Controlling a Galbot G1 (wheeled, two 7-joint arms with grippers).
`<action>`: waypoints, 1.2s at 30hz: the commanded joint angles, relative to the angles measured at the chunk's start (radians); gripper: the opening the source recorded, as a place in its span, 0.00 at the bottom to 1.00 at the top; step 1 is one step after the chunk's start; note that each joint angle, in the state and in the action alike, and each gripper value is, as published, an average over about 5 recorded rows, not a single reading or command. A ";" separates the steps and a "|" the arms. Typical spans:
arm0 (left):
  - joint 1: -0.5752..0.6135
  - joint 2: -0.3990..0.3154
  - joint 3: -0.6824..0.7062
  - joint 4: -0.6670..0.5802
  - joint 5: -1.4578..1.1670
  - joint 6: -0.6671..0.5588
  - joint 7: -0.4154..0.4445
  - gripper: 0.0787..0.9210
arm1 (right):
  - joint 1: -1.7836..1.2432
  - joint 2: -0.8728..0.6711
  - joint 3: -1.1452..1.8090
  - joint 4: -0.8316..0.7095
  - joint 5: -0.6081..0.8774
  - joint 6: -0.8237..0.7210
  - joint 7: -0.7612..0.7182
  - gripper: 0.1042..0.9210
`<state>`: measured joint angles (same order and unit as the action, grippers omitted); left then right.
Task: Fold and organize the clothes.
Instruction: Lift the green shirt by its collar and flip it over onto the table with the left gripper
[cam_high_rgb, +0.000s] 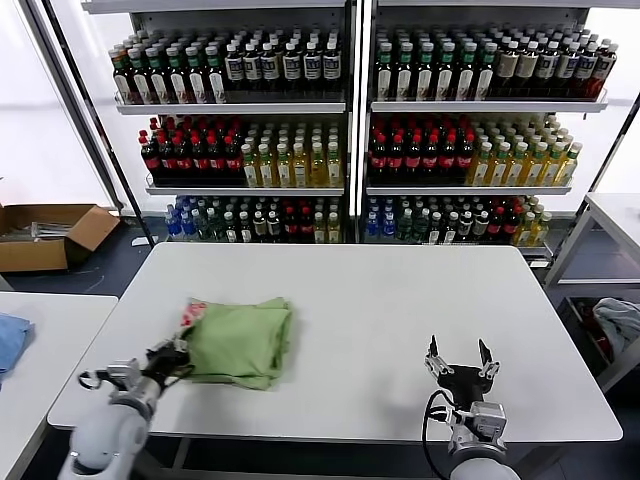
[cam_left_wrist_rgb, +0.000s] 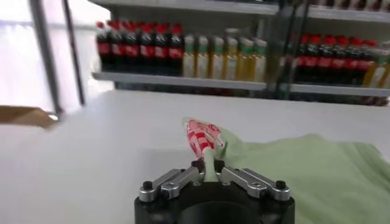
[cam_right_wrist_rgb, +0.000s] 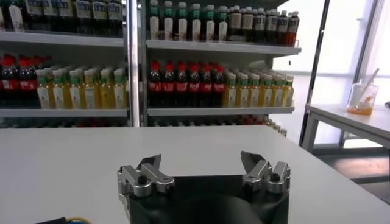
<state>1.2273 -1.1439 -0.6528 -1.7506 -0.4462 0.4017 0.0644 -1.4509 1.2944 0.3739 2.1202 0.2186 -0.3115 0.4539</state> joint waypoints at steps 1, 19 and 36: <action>-0.028 0.499 -0.254 0.156 -0.066 -0.051 0.067 0.05 | 0.007 0.001 -0.001 -0.006 0.004 0.001 0.001 0.88; -0.038 0.186 0.085 -0.244 -0.067 0.040 -0.022 0.05 | -0.038 0.021 0.030 -0.004 -0.012 0.006 0.005 0.88; -0.193 -0.136 0.590 -0.111 0.152 0.113 -0.126 0.05 | -0.120 0.099 0.064 0.034 -0.082 0.010 0.006 0.88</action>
<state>1.1388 -1.1118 -0.3030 -1.9718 -0.3773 0.4726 -0.0071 -1.5397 1.3644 0.4301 2.1398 0.1622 -0.3018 0.4592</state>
